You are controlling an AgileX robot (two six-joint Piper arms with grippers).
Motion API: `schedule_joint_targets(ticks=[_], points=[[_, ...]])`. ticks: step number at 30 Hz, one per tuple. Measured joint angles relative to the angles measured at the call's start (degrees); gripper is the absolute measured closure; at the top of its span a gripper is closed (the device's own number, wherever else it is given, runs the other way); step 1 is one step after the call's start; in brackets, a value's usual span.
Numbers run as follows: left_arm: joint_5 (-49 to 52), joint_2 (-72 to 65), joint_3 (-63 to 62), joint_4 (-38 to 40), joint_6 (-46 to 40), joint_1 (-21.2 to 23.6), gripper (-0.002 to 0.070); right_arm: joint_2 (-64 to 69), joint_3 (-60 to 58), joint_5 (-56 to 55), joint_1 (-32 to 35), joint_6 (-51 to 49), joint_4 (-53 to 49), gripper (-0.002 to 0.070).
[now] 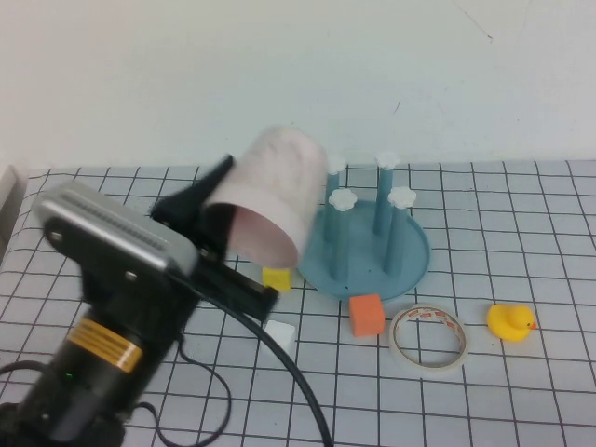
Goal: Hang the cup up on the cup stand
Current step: Adjust the cup with two arms
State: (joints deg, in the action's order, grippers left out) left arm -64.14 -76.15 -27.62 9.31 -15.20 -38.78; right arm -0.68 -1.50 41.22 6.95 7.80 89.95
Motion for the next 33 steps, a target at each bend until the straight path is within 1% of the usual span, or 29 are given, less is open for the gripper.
schedule_joint_targets(ticks=[2,5,7,10,12,13,14,16,20,27,30,33], points=[[-0.2,-1.6,0.0,-3.7,1.3,0.0,0.0664,0.0,0.0,0.3,0.0,1.0,1.9,0.0657],[-0.3,-3.0,-0.1,-10.4,3.9,0.0,0.0664,0.0,0.0,0.5,0.0,3.8,5.2,0.0575],[-0.5,-3.4,-0.1,-13.2,5.3,0.0,0.0664,0.0,0.5,0.0,0.0,5.5,5.6,0.0475],[-0.6,-3.4,-0.1,-14.0,7.0,0.0,0.0664,0.5,3.3,-1.5,0.0,7.1,5.9,0.0293],[-0.7,-3.4,-0.1,-13.9,8.2,0.0,0.0664,2.7,5.7,-1.6,0.0,8.9,5.9,0.0202],[-0.7,-3.4,-0.1,-13.7,8.6,0.0,0.0664,4.6,6.8,-1.6,0.0,10.2,5.9,0.0167],[-0.7,-3.4,-0.1,-13.7,9.0,0.0,0.0664,6.2,7.9,-1.6,-0.3,11.3,5.9,0.0148],[-0.7,-3.4,-0.1,-13.7,9.4,0.0,0.0664,10.0,9.8,-1.8,-0.9,12.9,6.0,0.012],[-0.7,-3.4,-0.1,-13.8,10.5,0.0,0.0664,17.9,13.9,-0.2,-1.1,17.4,6.4,0.0104],[-0.7,-3.4,-0.1,-13.8,11.7,0.0,0.0664,35.1,21.6,9.5,-1.1,24.4,6.4,0.0101],[-0.7,-3.4,-0.1,-13.8,11.7,0.0,0.0664,42.1,24.9,13.5,-1.2,25.2,6.4,0.0101],[-0.7,-3.4,-0.1,-13.8,11.7,0.0,0.0664,48.0,28.6,15.0,-2.4,26.5,6.4,0.0101]])
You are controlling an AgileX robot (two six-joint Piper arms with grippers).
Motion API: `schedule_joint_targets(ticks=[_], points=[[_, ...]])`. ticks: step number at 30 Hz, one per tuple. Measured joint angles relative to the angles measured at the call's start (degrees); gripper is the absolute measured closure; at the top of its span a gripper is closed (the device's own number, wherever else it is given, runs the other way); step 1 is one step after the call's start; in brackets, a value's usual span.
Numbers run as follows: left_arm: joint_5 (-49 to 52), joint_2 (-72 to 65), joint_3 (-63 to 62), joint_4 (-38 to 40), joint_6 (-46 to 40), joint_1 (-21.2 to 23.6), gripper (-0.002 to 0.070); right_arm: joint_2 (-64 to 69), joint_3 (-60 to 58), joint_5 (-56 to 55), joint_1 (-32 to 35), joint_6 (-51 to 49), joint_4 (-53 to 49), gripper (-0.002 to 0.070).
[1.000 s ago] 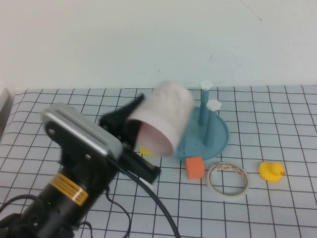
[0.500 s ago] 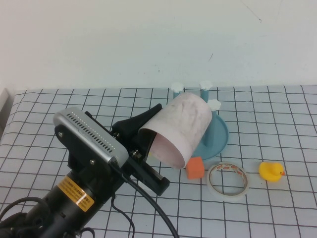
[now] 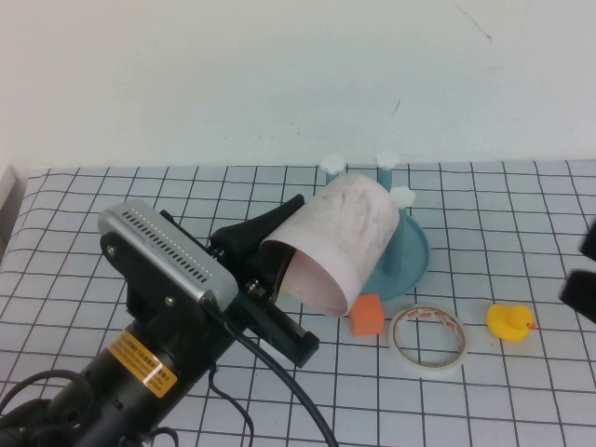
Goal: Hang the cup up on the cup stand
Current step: Adjust the cup with two arms
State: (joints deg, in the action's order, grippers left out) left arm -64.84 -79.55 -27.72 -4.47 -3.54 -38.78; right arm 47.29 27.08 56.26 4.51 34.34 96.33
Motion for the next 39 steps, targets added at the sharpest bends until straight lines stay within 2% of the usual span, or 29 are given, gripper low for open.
schedule_joint_targets(ticks=[10,22,28,34,39], points=[[0.0,0.0,0.0,1.3,0.1,0.0,0.0664,14.4,9.5,-4.7,-10.8,2.2,0.0,0.01],[0.0,0.0,0.0,3.2,0.2,0.0,0.0664,25.0,11.3,-6.3,-11.8,0.0,0.0,0.01],[0.0,0.0,0.0,3.8,0.2,0.0,0.0664,27.5,16.6,-5.5,-13.0,0.3,0.0,0.0085],[0.0,0.0,0.0,3.8,0.1,0.0,0.0664,31.1,24.4,-8.2,-21.3,1.1,0.0,0.0003],[-0.3,0.0,0.0,6.5,-1.2,0.1,0.0664,35.7,29.1,-13.4,-27.7,1.2,0.0,-0.0012]])
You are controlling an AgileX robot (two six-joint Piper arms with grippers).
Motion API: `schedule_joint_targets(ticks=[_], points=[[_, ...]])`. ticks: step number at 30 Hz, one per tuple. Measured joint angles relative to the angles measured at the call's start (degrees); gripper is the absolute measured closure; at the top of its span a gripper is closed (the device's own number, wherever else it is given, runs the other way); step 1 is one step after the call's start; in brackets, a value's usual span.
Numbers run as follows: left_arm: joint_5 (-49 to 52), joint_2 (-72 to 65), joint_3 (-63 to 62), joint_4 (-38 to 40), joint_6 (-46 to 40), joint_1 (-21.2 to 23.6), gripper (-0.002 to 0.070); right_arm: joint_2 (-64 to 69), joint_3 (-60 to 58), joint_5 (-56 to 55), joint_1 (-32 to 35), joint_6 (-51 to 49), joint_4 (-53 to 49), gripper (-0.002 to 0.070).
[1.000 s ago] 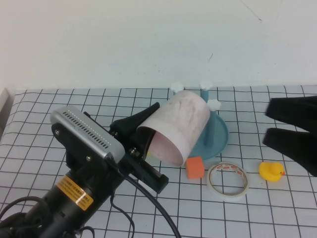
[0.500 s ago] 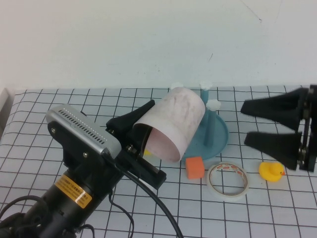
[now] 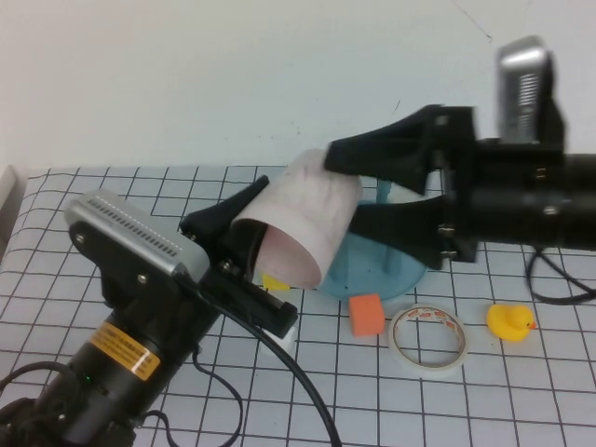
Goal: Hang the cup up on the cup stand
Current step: Adjust the cup with two arms
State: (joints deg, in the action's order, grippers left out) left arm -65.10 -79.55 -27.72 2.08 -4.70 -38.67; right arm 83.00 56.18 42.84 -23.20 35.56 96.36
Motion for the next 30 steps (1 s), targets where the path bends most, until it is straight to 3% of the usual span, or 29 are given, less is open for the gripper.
schedule_joint_targets(ticks=[7,24,30], points=[[-0.3,0.0,-0.3,2.5,-1.1,0.1,0.0665,5.3,3.8,-0.2,-2.9,0.0,0.0,-0.0018],[-0.5,0.0,-0.3,0.3,-1.1,0.1,0.0665,7.6,6.8,-1.8,-3.1,-1.1,0.4,-0.0017],[-1.5,0.0,-0.4,0.3,-1.1,0.1,0.0657,7.6,7.4,-1.8,-3.4,-1.1,0.3,0.0096]])
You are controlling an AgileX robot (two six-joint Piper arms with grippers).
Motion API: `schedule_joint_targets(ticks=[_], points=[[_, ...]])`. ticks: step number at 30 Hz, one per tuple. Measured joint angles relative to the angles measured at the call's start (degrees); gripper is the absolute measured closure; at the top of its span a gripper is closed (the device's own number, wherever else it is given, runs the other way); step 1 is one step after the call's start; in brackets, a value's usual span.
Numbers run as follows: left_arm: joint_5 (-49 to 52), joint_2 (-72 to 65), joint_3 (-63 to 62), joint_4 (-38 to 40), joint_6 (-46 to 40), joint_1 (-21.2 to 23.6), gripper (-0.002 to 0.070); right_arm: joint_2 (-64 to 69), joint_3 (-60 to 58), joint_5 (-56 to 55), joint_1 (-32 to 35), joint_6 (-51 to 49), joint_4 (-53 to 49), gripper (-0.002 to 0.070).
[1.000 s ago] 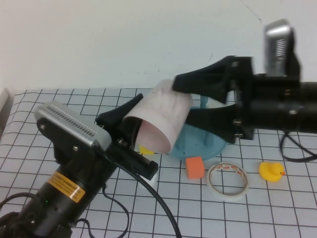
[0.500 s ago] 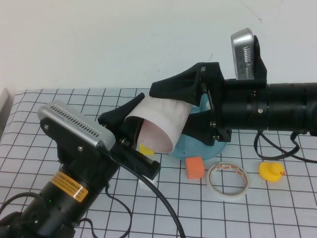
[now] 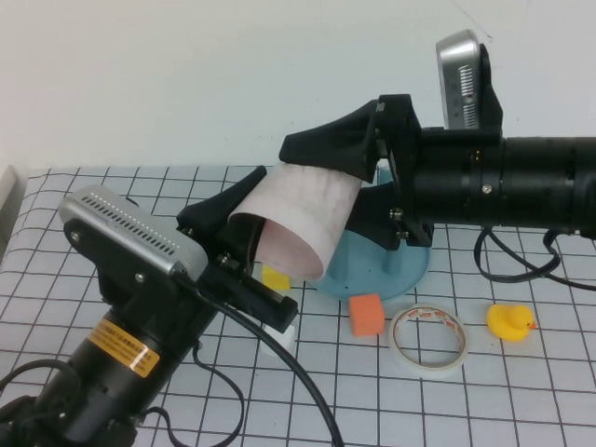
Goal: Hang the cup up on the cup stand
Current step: Adjust the cup with two arms
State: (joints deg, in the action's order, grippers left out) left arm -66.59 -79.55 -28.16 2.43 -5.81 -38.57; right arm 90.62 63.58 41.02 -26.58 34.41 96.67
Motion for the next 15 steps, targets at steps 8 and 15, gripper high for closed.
schedule_joint_targets(ticks=[8,15], points=[[0.6,0.0,0.0,0.0,0.0,0.0,0.0528,0.0,0.1,0.3,-0.7,1.1,0.1,0.0095],[0.9,0.0,0.0,0.0,0.0,0.0,0.0345,0.0,0.1,0.7,-0.7,1.9,0.1,0.0095]])
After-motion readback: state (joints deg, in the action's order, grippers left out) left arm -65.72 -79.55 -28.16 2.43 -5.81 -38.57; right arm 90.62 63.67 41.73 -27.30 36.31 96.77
